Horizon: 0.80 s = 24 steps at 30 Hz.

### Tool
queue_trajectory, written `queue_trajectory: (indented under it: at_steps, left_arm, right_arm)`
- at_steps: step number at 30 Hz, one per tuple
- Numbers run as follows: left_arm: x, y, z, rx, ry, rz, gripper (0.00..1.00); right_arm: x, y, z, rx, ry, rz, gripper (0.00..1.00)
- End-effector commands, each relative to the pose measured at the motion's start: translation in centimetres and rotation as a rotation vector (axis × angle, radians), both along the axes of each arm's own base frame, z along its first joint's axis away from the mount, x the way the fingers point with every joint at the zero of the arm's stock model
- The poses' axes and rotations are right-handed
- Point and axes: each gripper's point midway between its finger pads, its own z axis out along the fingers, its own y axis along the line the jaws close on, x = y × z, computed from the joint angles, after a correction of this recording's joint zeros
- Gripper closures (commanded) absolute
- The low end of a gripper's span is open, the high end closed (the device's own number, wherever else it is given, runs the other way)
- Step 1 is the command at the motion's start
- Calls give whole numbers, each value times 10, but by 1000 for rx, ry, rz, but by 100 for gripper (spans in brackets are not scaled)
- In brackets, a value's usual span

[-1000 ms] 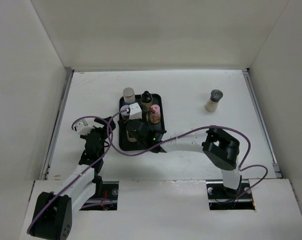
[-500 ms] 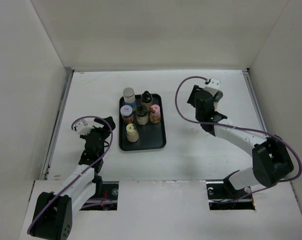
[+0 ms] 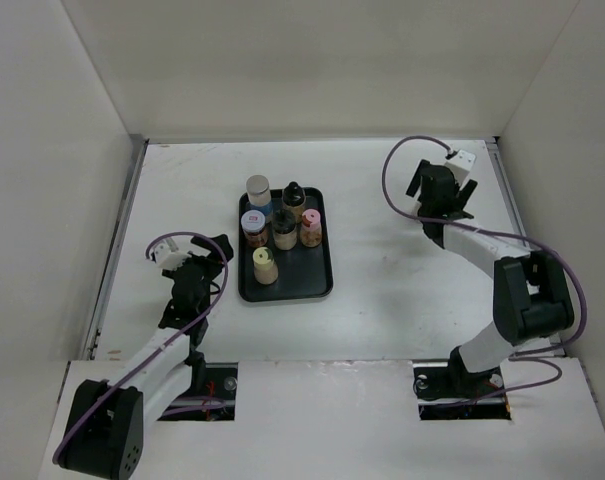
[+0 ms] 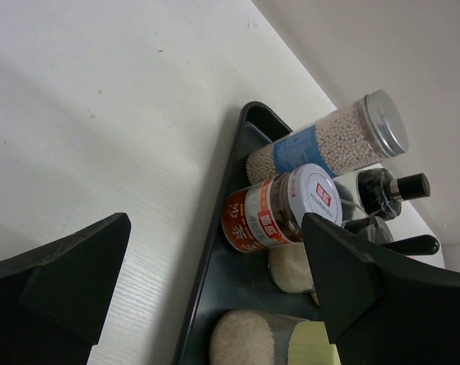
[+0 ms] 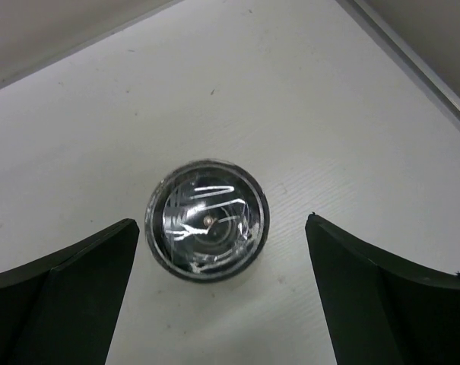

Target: Organize the condiment bottles

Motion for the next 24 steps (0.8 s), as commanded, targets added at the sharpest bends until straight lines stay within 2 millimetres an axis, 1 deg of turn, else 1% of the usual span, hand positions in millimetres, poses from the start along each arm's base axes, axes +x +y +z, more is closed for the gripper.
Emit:
queue_trajectory:
  at_steps: [1, 5, 7, 10, 11, 14, 16, 18, 20, 24]
  left_arm:
    - [6, -3, 23, -16, -73, -3, 0]
    - [5, 0, 22, -12, -75, 11, 0]
    - [6, -1, 22, -12, -71, 4, 0]
    - [5, 0, 24, -10, -78, 9, 0]
    - [5, 1, 23, -9, -77, 14, 0]
    - [6, -1, 22, -12, -71, 5, 0]
    - [6, -3, 23, -12, -75, -1, 0]
    - [6, -2, 23, -9, -75, 5, 0]
    - [6, -2, 21, -8, -68, 5, 0]
    - [6, -5, 24, -10, -77, -6, 0]
  right_arm:
    - [27, 8, 22, 37, -48, 64, 1]
    - [40, 4, 15, 35, -29, 60, 2]
    - [48, 4, 9, 44, -18, 71, 5]
    - [54, 8, -2, 64, 6, 91, 8]
    - [54, 9, -4, 67, 16, 94, 10]
    - [51, 9, -5, 79, 10, 84, 23]
    - [48, 10, 0, 77, -3, 79, 33]
    - [41, 15, 13, 76, -31, 79, 43]
    - [31, 23, 31, 78, -75, 85, 47]
    - [7, 59, 61, 98, -139, 169, 48]
